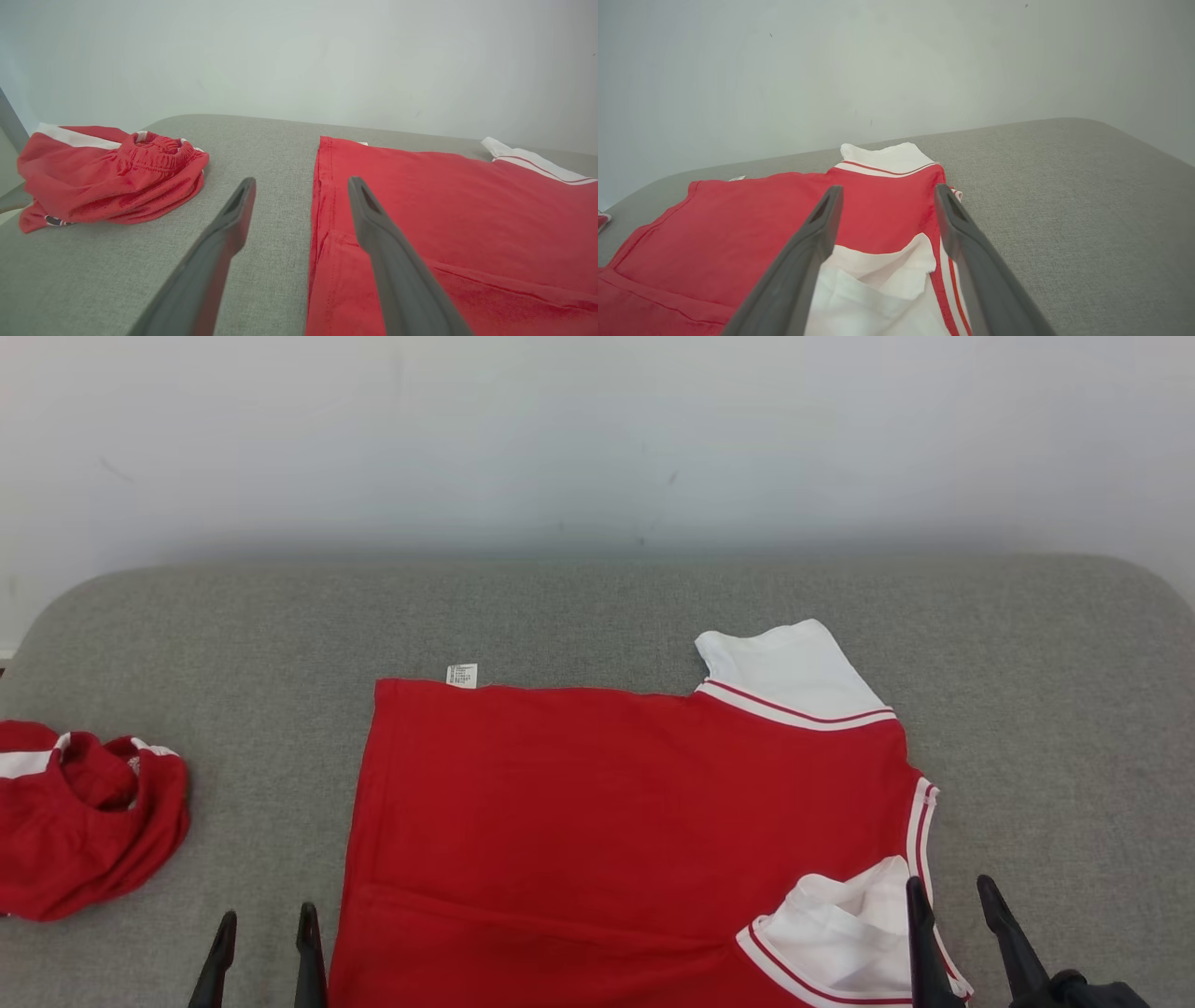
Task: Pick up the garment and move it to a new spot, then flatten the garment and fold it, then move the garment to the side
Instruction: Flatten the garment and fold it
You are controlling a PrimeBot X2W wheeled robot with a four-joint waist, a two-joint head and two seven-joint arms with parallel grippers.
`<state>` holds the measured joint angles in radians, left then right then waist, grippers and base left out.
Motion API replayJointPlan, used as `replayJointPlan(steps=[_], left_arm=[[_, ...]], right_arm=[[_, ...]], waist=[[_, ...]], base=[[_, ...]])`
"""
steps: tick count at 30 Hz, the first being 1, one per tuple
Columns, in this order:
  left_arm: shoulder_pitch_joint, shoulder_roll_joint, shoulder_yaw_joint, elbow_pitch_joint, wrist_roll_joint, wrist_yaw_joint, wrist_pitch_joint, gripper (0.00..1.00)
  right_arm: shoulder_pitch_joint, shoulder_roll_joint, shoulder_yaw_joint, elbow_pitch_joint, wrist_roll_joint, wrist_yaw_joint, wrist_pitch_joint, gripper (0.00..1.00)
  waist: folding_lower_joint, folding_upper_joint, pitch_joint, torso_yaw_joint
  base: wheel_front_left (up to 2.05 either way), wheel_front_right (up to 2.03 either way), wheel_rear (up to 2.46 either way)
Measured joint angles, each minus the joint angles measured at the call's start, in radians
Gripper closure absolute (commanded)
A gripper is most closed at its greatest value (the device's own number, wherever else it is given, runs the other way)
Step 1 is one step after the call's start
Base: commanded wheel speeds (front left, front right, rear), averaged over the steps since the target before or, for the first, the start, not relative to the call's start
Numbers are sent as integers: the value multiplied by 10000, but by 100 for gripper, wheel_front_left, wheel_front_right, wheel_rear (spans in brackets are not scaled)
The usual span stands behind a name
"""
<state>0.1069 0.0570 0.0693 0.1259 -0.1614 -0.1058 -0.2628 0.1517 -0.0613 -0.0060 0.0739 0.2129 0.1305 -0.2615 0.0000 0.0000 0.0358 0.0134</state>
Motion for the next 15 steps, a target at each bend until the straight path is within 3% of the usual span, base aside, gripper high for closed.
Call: replayJointPlan(steps=[7,13,15], left_arm=[[-1822,236,228,951,-58,-176,-2,0],[-3954,1174,61,2433,-575,-249,71,0],[-4728,1705,-454,2924,-708,-255,288,0]], right_arm=[[-1171,29,109,-128,-207,0,0,0],[-3080,-240,715,65,-228,0,0,0],[-3826,-328,972,174,-221,0,-2,0]], waist=[[0,0,535,-239],[1,0,1303,-671],[2,1,1609,-844]], base=[[0,0,0],[0,0,0],[0,0,0]])
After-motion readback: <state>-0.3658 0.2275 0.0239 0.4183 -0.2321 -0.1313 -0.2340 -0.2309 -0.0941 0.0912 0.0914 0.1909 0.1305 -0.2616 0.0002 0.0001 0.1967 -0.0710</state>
